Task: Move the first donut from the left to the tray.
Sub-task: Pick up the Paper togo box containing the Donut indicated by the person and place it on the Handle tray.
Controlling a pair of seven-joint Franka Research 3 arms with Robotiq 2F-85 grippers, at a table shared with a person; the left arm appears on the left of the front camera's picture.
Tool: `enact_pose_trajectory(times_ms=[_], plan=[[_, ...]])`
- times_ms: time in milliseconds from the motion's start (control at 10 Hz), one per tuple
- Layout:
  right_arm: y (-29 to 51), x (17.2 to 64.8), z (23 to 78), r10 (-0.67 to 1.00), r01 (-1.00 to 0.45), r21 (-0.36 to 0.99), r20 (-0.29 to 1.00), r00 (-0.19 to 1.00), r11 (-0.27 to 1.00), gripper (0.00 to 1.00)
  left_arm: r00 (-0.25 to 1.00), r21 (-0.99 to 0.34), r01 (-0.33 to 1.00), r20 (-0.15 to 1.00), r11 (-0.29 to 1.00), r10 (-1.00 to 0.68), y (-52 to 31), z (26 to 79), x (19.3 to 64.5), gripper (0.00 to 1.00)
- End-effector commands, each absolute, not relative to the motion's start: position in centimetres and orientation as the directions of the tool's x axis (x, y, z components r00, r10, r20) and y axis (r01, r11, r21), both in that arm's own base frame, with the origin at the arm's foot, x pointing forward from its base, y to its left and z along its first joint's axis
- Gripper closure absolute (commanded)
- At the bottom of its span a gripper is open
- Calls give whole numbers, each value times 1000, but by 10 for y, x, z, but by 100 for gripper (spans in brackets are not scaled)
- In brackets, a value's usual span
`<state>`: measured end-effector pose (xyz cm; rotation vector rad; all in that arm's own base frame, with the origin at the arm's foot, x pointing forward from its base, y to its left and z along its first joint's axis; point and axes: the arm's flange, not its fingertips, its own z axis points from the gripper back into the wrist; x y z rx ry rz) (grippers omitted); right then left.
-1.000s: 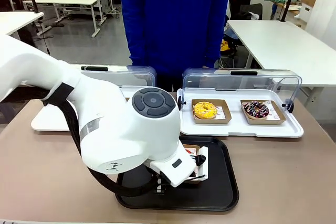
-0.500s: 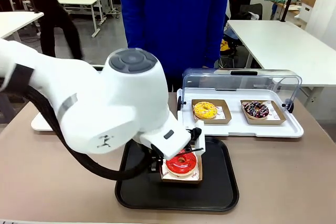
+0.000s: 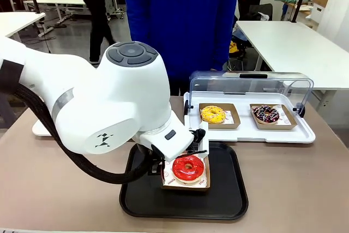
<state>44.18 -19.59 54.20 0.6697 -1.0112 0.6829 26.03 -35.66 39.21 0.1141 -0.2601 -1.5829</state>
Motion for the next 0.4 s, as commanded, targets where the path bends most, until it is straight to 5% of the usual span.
enact_pose_trajectory(times_ms=[0, 300], plan=[[-195, 442, 543, 192, -775, 175, 914, 357, 607, 0, -25, 243, 970, 99, 0, -995, -360, 392, 259, 0], [-195, 442, 543, 192, -775, 175, 914, 357, 607, 0, -25, 243, 970, 99, 0, -995, -360, 392, 259, 0]])
